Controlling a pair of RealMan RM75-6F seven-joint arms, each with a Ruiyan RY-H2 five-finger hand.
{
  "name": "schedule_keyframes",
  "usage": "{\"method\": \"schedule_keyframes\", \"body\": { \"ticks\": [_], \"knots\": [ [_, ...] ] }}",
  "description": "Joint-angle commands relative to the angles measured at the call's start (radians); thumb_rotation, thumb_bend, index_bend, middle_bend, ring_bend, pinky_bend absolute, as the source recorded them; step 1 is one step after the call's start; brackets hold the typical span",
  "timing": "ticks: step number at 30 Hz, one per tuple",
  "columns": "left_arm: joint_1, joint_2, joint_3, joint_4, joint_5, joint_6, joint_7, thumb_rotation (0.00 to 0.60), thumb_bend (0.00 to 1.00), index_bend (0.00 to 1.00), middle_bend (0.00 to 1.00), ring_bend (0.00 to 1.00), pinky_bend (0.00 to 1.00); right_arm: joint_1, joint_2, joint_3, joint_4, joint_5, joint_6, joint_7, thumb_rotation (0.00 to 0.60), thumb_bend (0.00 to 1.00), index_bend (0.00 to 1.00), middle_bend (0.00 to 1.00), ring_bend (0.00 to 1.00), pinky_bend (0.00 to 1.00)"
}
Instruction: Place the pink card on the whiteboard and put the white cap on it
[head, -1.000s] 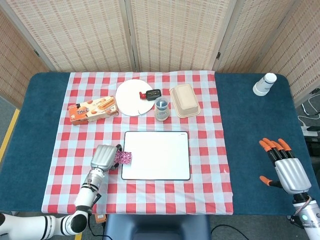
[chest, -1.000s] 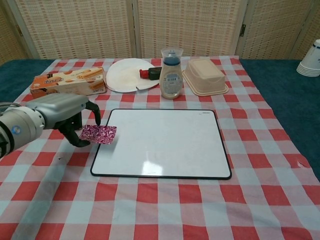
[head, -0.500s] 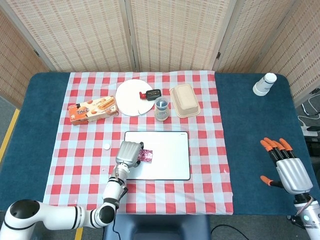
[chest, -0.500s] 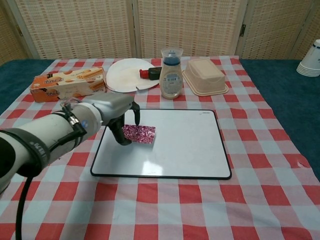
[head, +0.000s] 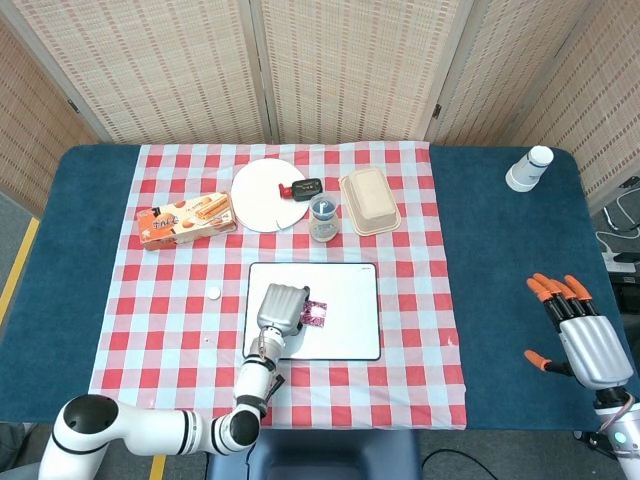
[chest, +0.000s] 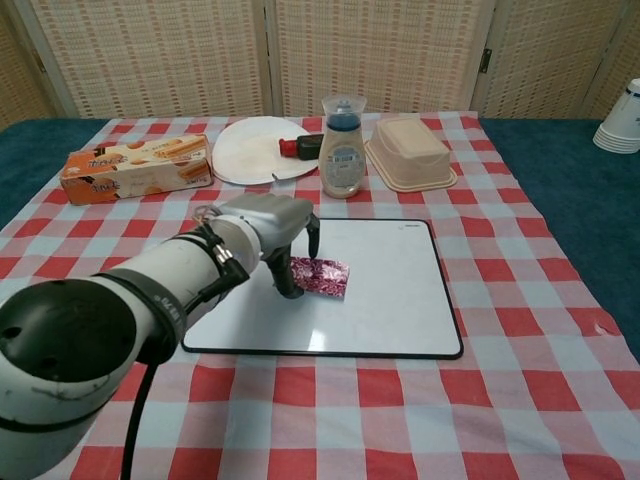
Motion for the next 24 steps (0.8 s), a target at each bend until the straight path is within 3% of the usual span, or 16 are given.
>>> {"method": "schedule_keyframes", "body": {
  "ticks": [1, 8, 18, 24],
  "knots": [
    [-0.016, -0.017, -0.011, 0.019, 0.003, 0.006, -0.003, 0.600, 0.26, 0.40, 1.00, 1.00, 1.00, 0.000, -0.001, -0.001, 0.000, -0.001, -0.001, -0.001, 0.600, 0.00, 0.08, 0.04, 0.00, 0.00],
    [-0.032, -0.020, -0.022, 0.043, 0.006, 0.014, 0.004, 0.600, 0.27, 0.39, 1.00, 1.00, 1.00, 0.000, 0.000, -0.001, -0.001, -0.002, 0.000, -0.001, 0.600, 0.00, 0.08, 0.04, 0.00, 0.00],
    [-0.018, 0.013, -0.014, 0.014, -0.015, -0.004, -0.011, 0.600, 0.23, 0.25, 1.00, 1.00, 1.00, 0.000, -0.002, -0.001, 0.001, -0.003, 0.000, -0.001, 0.600, 0.00, 0.08, 0.04, 0.00, 0.00],
    [0.016, 0.096, 0.008, -0.037, -0.003, 0.027, -0.008, 0.600, 0.23, 0.31, 1.00, 1.00, 1.00, 0.002, -0.003, 0.000, 0.004, 0.000, -0.006, -0.004, 0.600, 0.00, 0.08, 0.04, 0.00, 0.00]
  ]
}}
